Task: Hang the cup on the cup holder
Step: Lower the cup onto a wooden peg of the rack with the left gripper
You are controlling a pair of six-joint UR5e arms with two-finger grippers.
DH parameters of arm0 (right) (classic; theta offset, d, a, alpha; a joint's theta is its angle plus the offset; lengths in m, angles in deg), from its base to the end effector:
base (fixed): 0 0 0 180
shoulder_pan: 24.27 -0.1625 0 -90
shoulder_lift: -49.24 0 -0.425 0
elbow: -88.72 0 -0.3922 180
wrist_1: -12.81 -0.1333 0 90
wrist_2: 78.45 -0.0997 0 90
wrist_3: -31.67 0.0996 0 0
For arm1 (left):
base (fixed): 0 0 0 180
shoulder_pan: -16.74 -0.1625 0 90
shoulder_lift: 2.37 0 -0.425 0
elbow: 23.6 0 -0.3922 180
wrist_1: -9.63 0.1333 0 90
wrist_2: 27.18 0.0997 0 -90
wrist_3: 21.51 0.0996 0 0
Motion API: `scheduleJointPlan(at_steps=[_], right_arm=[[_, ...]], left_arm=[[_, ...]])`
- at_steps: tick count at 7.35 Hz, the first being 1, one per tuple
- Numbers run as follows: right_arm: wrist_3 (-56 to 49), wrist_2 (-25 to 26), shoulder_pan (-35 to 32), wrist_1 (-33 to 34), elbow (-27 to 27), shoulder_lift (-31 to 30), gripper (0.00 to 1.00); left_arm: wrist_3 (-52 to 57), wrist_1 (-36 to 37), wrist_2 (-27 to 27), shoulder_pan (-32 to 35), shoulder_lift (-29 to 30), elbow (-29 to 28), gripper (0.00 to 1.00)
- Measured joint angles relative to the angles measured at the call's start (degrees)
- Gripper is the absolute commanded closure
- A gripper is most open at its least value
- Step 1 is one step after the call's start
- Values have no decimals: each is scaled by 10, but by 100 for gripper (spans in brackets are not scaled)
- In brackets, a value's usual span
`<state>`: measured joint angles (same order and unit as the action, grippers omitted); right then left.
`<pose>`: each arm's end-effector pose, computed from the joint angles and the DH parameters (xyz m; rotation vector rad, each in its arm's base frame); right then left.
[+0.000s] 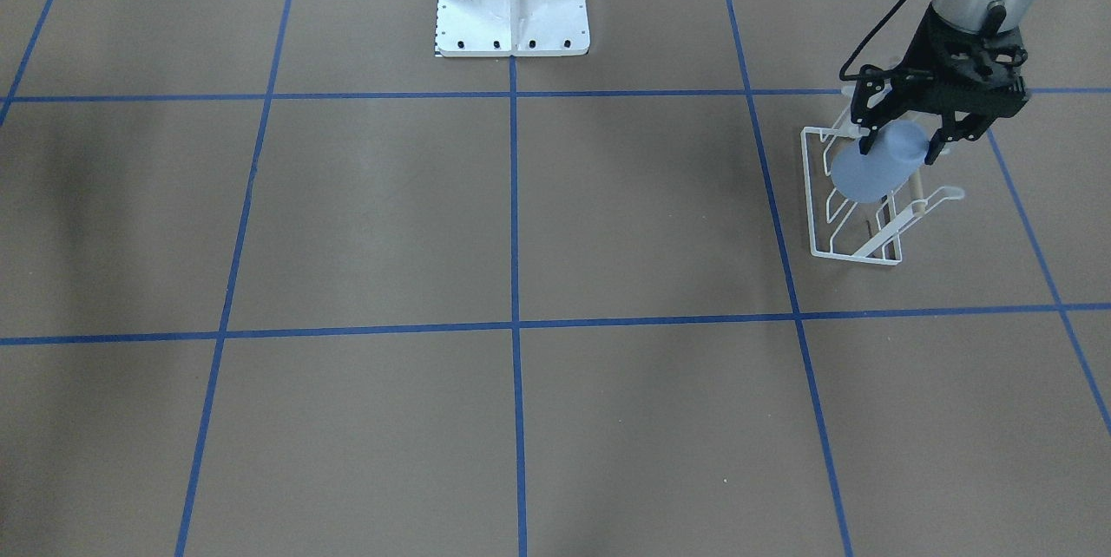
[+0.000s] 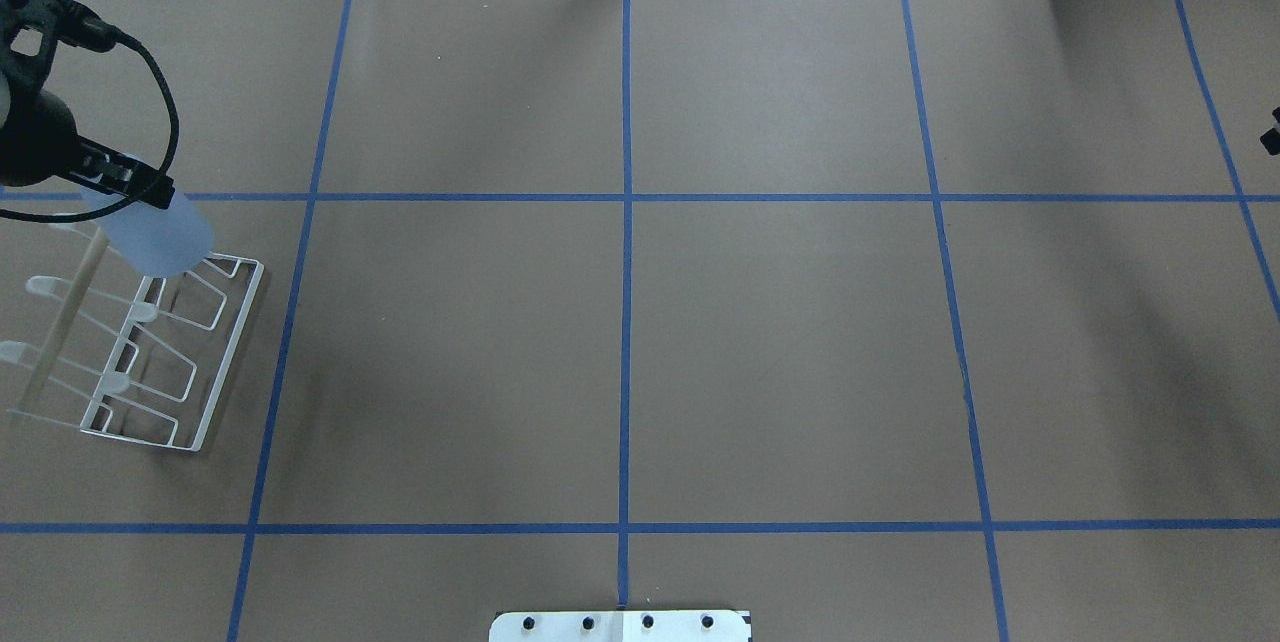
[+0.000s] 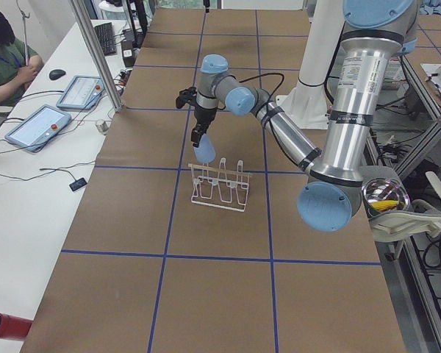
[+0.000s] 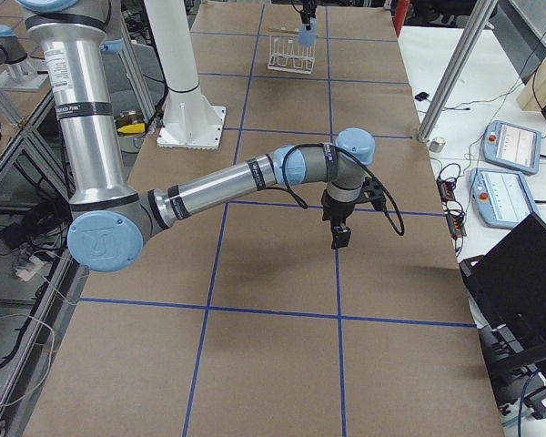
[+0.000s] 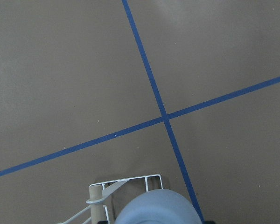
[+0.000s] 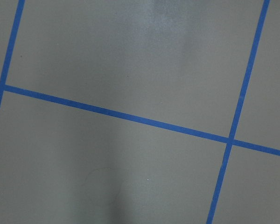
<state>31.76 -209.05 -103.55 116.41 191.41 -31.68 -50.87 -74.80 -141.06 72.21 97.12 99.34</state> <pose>-0.0333 -0.5440 0.4974 0.0695 -0.7187 -0.2279 0.2034 -0.4596 0.3301 0.3255 0.6776 0.2200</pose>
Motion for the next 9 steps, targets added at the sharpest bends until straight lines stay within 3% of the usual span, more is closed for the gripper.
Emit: scheduleJointPlan(at_steps=[5,6,7,9], right_arm=[[0,-1,0,3,1,0,0],[0,-6,0,4,4,0,0],[1,-11,0,4,5,0,0],[1,-15,0,3,6,-1,0]], left_arm=[[1,-3,-1,-19,4,-36,97],[0,-4,-2,-23,5,-41,43],[0,-4,-2,-26,5,-44,2],[0,-4,-1,-27,3,-49,1]])
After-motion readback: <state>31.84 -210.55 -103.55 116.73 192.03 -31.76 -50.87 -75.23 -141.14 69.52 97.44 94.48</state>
